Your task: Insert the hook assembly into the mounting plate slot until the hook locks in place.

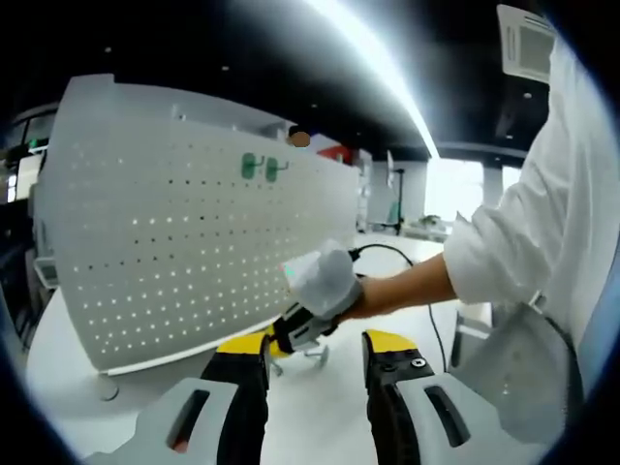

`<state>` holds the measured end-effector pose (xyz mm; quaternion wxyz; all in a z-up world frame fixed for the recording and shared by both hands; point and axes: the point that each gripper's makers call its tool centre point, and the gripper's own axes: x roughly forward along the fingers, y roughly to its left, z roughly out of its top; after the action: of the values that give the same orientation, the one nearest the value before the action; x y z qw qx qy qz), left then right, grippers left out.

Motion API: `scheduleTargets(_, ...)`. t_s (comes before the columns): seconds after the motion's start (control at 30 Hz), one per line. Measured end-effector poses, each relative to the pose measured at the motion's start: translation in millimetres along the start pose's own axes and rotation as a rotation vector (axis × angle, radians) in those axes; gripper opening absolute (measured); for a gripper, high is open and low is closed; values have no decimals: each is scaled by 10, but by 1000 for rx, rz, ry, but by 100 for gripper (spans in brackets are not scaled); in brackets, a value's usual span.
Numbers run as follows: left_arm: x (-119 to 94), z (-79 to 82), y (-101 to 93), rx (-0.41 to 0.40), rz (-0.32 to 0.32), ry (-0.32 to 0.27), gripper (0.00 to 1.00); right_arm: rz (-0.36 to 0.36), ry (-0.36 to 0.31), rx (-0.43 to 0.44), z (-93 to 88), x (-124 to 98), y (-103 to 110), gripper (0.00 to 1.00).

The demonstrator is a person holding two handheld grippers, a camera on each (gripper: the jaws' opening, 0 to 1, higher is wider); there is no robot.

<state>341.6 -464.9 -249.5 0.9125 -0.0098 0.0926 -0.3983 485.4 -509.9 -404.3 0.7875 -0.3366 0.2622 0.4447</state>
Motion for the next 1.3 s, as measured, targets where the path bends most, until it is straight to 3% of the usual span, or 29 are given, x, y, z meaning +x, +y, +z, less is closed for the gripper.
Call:
scheduleTargets(0.13,-9,6,16,-6,6,-5,40,6,9,-12,-10,18,-4,3)
scheduleTargets(0.57,-29,13,19,-5,12,-10,39,50,82,-168,-37,125,55,2)
scheduleTargets(0.87,-29,27,12,-6,11,-15,39,48,109,-206,-77,108,22,0)
scheduleTargets(1.13,-27,40,1,-5,9,-17,39,43,93,-173,-87,22,-3,0)
scheduleTargets(1.3,-24,46,-8,-4,5,-18,39,20,27,-82,31,-120,-54,0)
